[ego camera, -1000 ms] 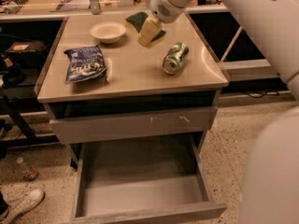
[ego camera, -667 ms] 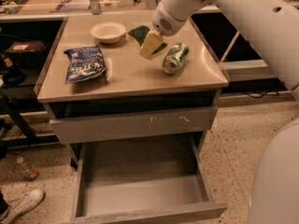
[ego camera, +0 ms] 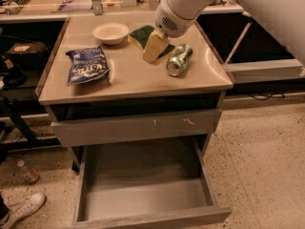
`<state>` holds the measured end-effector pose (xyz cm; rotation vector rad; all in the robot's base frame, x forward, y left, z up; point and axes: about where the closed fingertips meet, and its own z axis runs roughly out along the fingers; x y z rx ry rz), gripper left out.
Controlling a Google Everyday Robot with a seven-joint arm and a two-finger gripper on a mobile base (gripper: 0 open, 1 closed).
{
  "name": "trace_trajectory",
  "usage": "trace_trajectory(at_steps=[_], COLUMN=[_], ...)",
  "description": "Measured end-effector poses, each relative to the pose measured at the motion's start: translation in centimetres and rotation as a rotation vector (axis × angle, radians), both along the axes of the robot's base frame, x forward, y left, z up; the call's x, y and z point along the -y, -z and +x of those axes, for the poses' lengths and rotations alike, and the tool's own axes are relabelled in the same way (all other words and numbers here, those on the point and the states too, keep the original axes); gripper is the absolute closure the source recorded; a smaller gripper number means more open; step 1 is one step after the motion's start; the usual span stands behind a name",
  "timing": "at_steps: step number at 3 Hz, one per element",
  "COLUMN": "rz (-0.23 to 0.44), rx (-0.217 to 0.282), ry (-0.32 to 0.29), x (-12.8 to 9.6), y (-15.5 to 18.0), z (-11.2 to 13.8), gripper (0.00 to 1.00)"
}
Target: Place sponge into middle drawer
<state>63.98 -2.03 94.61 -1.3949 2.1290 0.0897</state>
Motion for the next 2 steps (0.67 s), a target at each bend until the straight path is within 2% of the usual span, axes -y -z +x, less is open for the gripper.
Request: trace_trajectory(at_steps=[1,2], rz=[-0.042,-0.046], rx=[-0.061,-0.160], ry=[0.065,0.140], x=[1.1,2.3], y=[0.2,2.6], z=[-6.3,-10.8], gripper=[1.00,1.00])
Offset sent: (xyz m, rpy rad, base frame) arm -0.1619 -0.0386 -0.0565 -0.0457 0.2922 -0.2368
